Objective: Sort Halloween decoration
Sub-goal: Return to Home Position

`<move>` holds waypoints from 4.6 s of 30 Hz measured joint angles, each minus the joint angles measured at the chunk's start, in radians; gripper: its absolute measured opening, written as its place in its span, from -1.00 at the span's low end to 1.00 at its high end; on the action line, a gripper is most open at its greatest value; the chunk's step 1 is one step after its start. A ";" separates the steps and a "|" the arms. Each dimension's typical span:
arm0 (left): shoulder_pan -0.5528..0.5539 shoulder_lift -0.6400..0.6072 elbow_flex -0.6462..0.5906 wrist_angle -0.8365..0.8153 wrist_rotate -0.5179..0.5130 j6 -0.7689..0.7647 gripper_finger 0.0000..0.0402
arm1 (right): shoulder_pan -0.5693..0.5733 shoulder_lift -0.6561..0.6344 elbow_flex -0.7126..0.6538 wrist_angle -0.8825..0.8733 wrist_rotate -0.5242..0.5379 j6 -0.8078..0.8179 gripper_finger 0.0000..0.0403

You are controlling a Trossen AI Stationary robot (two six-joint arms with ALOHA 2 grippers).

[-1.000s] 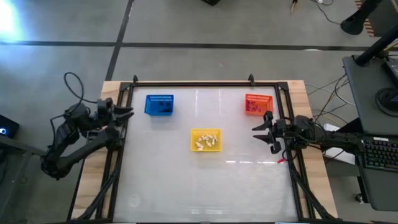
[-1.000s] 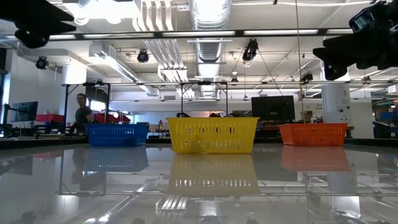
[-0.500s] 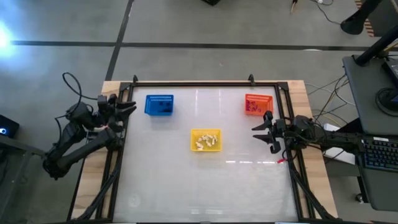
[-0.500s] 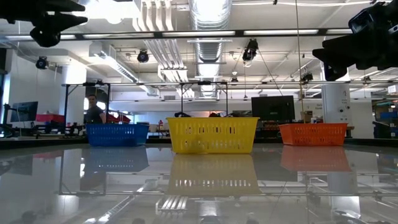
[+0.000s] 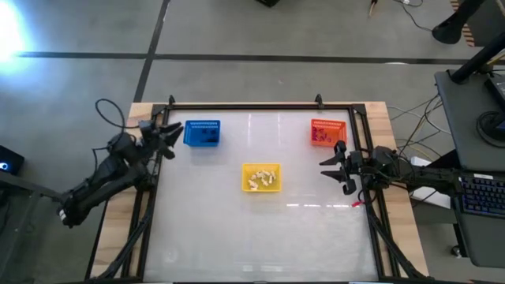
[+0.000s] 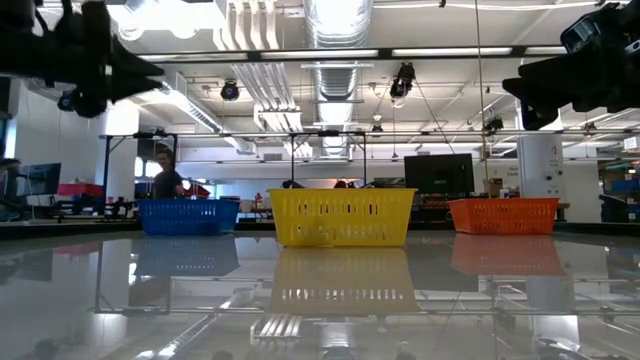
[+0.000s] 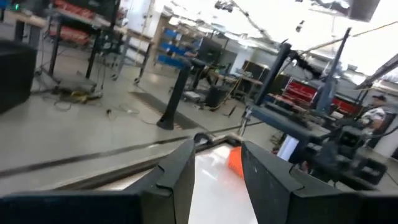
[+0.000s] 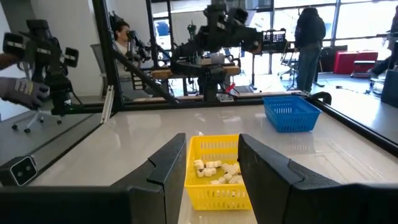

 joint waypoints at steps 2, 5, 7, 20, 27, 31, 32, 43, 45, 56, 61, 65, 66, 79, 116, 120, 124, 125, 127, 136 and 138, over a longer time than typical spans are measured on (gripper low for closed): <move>0.000 0.000 -0.052 0.043 -0.011 -0.006 -0.43 | 0.000 0.000 0.000 0.000 0.000 0.002 -0.32; 0.000 -0.002 -0.127 0.151 -0.013 -0.006 -0.43 | 0.000 0.000 0.000 0.000 0.000 0.000 -0.32; 0.000 -0.009 -0.175 0.200 -0.013 -0.006 -0.43 | 0.000 0.000 0.000 0.001 0.000 0.000 -0.32; -0.045 -0.041 -0.242 0.149 -0.015 0.171 -0.43 | 0.000 0.001 0.000 0.002 0.000 0.001 -0.32; -0.158 -0.041 -0.242 0.148 -0.012 0.413 -0.43 | 0.000 0.001 0.000 0.002 0.000 0.000 -0.32; -0.194 -0.041 -0.242 0.147 -0.010 0.463 -0.43 | 0.000 0.001 0.000 0.002 0.000 0.000 -0.32; -0.197 -0.041 -0.242 0.147 -0.010 0.461 -0.43 | 0.000 0.001 0.000 0.002 0.000 0.000 -0.32; -0.197 -0.042 -0.243 0.152 -0.010 0.327 -0.43 | 0.000 0.001 0.000 0.002 0.000 0.000 -0.32; -0.197 -0.042 -0.243 0.152 -0.010 0.327 -0.43 | 0.000 0.001 0.000 0.002 0.000 0.000 -0.32; -0.198 -0.028 -0.224 0.148 -0.009 0.327 -0.43 | 0.000 0.001 0.000 0.002 0.000 0.001 -0.32; -0.198 -0.027 -0.218 0.149 -0.008 0.327 -0.43 | 0.000 0.001 0.000 0.002 0.000 0.001 -0.32; -0.198 -0.025 -0.218 0.149 -0.008 0.327 -0.43 | 0.000 0.001 0.000 0.002 0.000 0.001 -0.32; -0.198 -0.024 -0.218 0.149 -0.008 0.327 -0.43 | 0.000 0.001 0.000 0.002 0.000 0.001 -0.32; -0.197 -0.024 -0.217 0.154 -0.008 0.327 -0.43 | 0.000 0.001 0.000 0.002 0.000 0.000 -0.32; -0.197 -0.023 -0.216 0.152 -0.009 0.327 -0.43 | 0.000 0.001 0.000 0.002 0.000 0.001 -0.32; -0.197 -0.023 -0.216 0.152 -0.009 0.327 -0.43 | 0.000 0.001 0.000 0.002 0.000 0.000 -0.32; -0.197 -0.023 -0.216 0.152 -0.009 0.327 -0.43 | 0.000 0.001 0.000 0.002 0.000 0.000 -0.32; -0.197 -0.023 -0.216 0.152 -0.009 0.327 -0.43 | 0.000 0.001 0.000 0.002 0.000 0.001 -0.32; -0.197 -0.023 -0.216 0.152 -0.009 0.327 -0.43 | 0.000 0.001 0.000 0.002 0.000 0.000 -0.32; -0.197 -0.023 -0.216 0.152 -0.009 0.327 -0.43 | 0.000 0.001 0.000 0.002 0.000 0.000 -0.32; -0.197 -0.023 -0.216 0.152 -0.009 0.327 -0.43 | 0.000 0.001 0.000 0.002 0.000 0.001 -0.32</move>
